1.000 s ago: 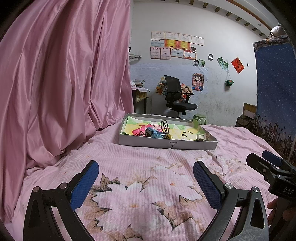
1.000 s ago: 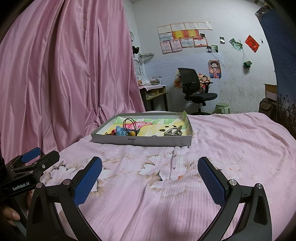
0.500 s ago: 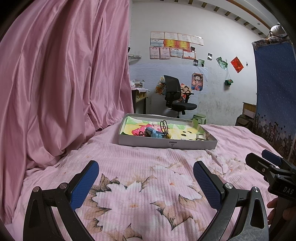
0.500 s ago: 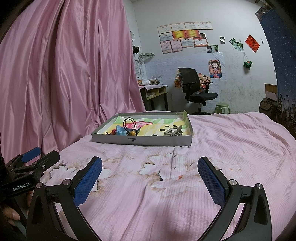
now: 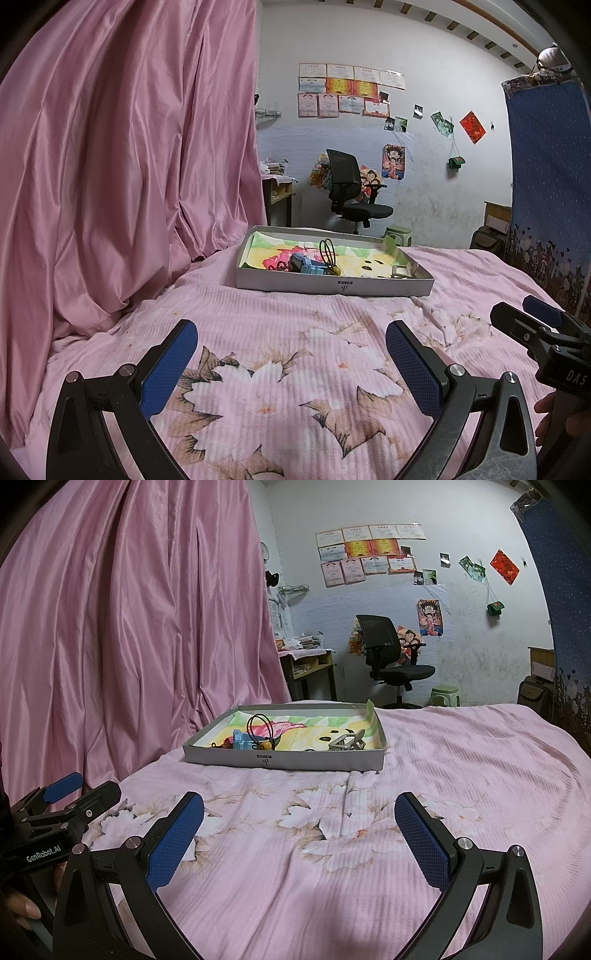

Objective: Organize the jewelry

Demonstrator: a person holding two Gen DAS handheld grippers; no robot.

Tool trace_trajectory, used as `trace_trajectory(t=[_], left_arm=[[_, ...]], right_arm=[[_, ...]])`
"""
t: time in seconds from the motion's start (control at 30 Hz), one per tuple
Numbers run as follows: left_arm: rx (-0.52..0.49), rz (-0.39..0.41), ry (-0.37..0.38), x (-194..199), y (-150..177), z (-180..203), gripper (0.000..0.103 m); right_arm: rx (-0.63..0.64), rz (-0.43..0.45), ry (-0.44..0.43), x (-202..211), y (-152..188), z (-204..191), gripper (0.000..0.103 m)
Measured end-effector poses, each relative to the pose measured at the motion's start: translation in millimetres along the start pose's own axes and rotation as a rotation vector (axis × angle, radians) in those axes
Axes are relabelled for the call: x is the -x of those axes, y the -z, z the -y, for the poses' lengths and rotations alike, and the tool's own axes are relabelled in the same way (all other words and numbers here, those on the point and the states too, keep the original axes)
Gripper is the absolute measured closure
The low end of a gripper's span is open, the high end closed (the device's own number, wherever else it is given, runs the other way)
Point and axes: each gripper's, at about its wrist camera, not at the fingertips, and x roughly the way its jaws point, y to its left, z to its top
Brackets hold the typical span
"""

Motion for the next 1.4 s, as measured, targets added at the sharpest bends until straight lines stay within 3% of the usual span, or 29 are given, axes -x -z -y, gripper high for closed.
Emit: trace_trajectory(t=[1.4], left_arm=[[-0.006,0.001,-0.008,1.4,0.0,0.4,0.000]], right_arm=[[0.001,-0.001,0.000,-0.3,-0.3,-0.7,0.001]])
